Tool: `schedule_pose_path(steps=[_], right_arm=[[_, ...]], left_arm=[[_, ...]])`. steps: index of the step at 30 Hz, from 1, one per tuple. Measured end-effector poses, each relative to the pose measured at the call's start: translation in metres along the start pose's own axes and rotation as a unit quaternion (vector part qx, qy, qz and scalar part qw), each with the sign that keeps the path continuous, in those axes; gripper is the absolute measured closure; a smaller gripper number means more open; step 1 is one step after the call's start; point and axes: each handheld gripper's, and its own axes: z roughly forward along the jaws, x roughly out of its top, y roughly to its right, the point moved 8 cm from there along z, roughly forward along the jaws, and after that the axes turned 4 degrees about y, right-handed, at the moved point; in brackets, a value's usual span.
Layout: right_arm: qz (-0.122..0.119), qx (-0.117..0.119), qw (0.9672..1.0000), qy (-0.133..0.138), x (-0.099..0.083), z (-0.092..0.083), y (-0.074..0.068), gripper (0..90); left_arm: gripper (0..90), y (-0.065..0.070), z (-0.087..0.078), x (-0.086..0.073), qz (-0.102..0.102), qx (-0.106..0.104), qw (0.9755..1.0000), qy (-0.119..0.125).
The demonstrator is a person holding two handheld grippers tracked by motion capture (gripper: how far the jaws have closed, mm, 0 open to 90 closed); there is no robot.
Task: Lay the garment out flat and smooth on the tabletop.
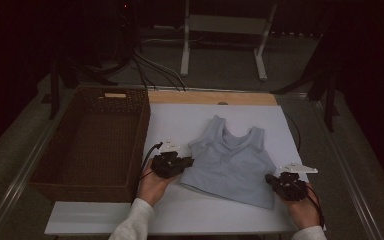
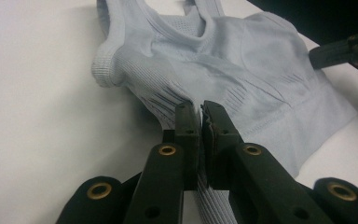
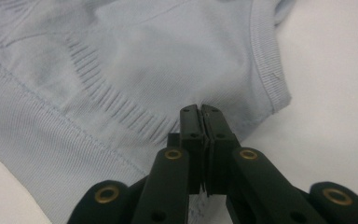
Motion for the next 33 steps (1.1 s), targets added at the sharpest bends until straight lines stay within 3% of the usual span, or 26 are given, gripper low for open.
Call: schedule_pose_path(steps=[7,16,17,22,24,29,33], right_arm=[[0.003,-0.02,0.9996,0.018,0.008,-0.003,0.008,89.6],[0.004,-0.017,0.9997,0.016,0.008,-0.001,0.006,87.1],[0.003,-0.015,0.9998,0.015,0.008,-0.002,0.006,83.7],[0.003,-0.011,0.9999,0.008,0.003,-0.003,0.002,49.1],[0.005,-0.014,0.9999,0.004,0.0,-0.002,0.002,42.1],[0.016,-0.001,0.9997,-0.016,-0.008,0.001,0.003,38.2],[0.022,0.01,0.9995,-0.022,-0.009,0.005,0.002,41.3]], left_arm=[[86.1,0.005,-0.001,-0.003,-0.006,-0.008,0.9999,0.002],[86.1,0.011,-0.003,-0.011,-0.004,-0.013,0.9999,-0.001],[86.1,0.011,-0.003,-0.012,-0.004,-0.013,0.9999,-0.002],[86.1,0.012,-0.004,-0.015,-0.006,-0.014,0.9999,-0.001],[86.1,0.012,-0.005,-0.015,-0.005,-0.013,0.9999,-0.001],[86.1,0.013,-0.007,-0.016,-0.004,-0.011,0.9999,0.001],[86.3,0.012,-0.009,-0.015,-0.005,-0.003,0.9999,0.009]])
